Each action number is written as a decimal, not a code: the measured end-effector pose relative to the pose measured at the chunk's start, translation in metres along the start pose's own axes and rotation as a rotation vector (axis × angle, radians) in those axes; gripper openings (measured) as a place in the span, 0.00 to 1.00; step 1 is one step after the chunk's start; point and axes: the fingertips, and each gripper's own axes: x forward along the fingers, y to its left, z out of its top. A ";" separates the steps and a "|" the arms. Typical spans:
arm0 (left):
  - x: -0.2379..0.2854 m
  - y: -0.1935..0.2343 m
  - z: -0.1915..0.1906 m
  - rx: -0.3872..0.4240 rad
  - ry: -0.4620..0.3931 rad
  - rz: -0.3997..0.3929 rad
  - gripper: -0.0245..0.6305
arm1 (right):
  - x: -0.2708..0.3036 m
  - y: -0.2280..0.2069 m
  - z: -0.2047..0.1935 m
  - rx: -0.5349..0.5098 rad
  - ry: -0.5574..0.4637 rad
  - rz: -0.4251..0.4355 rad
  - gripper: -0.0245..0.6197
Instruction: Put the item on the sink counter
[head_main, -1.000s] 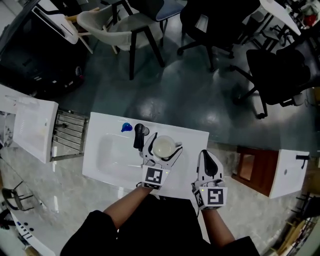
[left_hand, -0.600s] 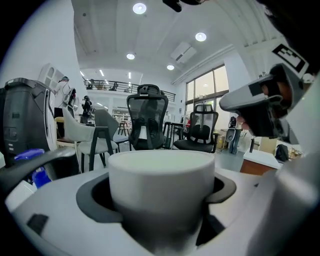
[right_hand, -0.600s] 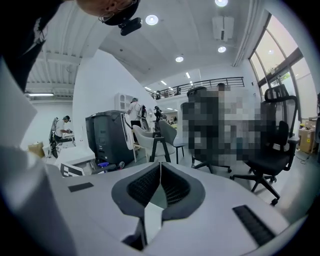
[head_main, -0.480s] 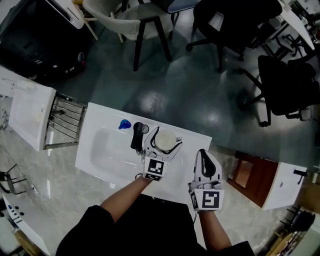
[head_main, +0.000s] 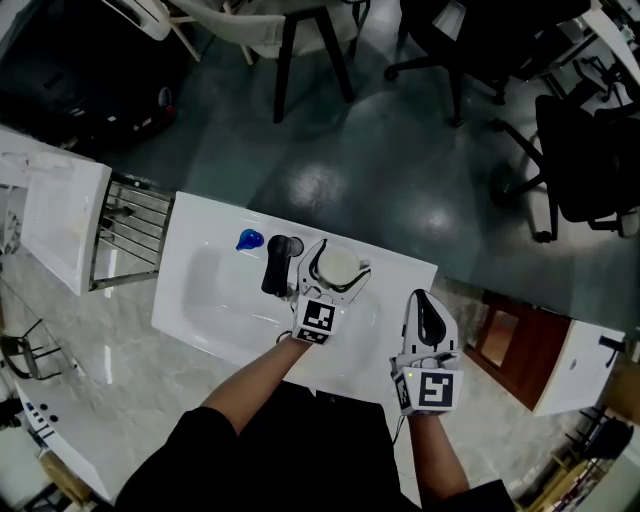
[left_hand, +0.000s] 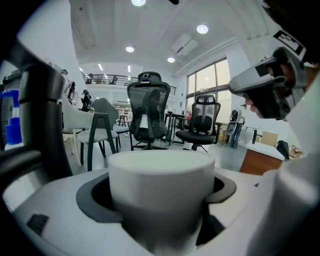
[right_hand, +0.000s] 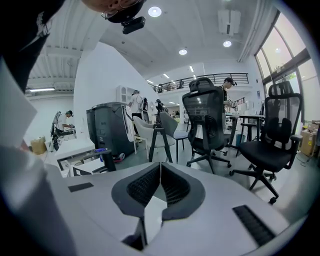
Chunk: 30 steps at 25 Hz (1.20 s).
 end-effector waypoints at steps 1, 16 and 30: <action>0.003 0.000 -0.002 -0.002 0.000 -0.003 0.73 | 0.001 -0.003 0.001 0.000 -0.011 -0.008 0.09; 0.020 -0.010 -0.015 0.088 -0.053 -0.050 0.73 | -0.007 0.006 -0.014 -0.014 -0.018 -0.010 0.09; 0.015 -0.012 -0.022 0.128 -0.066 -0.093 0.73 | -0.009 0.021 -0.012 -0.039 -0.012 -0.002 0.09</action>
